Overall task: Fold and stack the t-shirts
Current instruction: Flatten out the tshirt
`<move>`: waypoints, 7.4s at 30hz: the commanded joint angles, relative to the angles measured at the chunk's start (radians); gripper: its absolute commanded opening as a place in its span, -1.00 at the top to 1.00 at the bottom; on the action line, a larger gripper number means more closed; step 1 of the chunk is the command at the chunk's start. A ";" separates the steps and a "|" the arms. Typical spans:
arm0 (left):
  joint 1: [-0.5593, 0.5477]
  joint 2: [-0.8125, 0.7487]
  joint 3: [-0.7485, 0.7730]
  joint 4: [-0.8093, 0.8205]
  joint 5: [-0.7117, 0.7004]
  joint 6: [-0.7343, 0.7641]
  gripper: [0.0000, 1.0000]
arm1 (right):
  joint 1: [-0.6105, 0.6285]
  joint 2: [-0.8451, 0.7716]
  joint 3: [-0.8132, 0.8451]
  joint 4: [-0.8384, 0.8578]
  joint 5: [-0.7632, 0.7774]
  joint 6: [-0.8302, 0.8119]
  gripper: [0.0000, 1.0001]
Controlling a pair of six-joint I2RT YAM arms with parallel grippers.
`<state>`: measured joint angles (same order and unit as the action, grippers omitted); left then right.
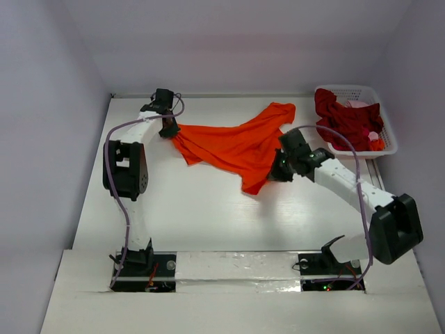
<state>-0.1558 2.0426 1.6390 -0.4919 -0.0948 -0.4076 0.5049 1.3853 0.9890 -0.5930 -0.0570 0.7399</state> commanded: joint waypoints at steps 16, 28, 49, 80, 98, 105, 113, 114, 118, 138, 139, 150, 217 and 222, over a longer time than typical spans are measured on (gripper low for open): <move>0.094 -0.337 0.260 -0.241 -0.017 0.038 1.00 | -0.245 -0.072 0.491 -0.271 0.043 -0.189 1.00; 0.180 -0.381 0.203 -0.226 -0.040 0.012 1.00 | -0.442 -0.017 0.583 -0.257 0.025 -0.235 1.00; 0.180 -0.464 0.387 -0.194 0.021 -0.030 1.00 | -0.479 0.121 1.021 -0.320 -0.004 -0.266 1.00; 0.180 -0.825 0.204 -0.097 -0.029 -0.020 1.00 | -0.488 0.024 1.205 -0.303 0.098 -0.318 1.00; 0.190 -0.967 0.162 -0.073 0.013 -0.042 1.00 | -0.499 -0.126 1.103 -0.269 0.019 -0.297 1.00; 0.190 -1.117 0.099 -0.066 0.012 -0.045 1.00 | -0.499 -0.376 0.915 -0.226 0.040 -0.289 1.00; 0.190 -1.297 0.077 -0.086 -0.006 -0.048 1.00 | -0.499 -0.606 0.821 -0.241 0.115 -0.293 1.00; 0.190 -1.309 0.081 -0.091 -0.003 -0.045 1.00 | -0.499 -0.623 0.810 -0.241 0.117 -0.287 1.00; 0.165 -1.390 0.074 -0.091 -0.029 -0.046 1.00 | -0.499 -0.718 0.765 -0.231 0.132 -0.275 1.00; 0.156 -1.047 -0.278 0.259 -0.082 -0.050 1.00 | -0.499 -0.309 0.525 0.151 0.028 -0.249 1.00; 0.156 -1.023 -0.274 0.269 -0.082 -0.046 1.00 | -0.499 -0.283 0.549 0.150 0.034 -0.251 1.00; 0.156 -1.148 -0.277 0.210 -0.072 -0.033 1.00 | -0.499 -0.383 0.551 0.093 0.049 -0.269 1.00; 0.302 -1.398 -0.535 0.250 0.164 -0.094 1.00 | -0.490 -0.671 0.268 0.119 -0.017 -0.234 1.00; 0.292 -1.624 -0.568 0.187 0.196 -0.109 1.00 | -0.490 -0.908 0.243 -0.011 -0.021 -0.247 1.00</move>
<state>0.1375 0.5018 1.0924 -0.2794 0.0788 -0.5140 0.0200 0.5888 1.2438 -0.5255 -0.0875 0.5117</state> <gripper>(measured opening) 0.006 0.019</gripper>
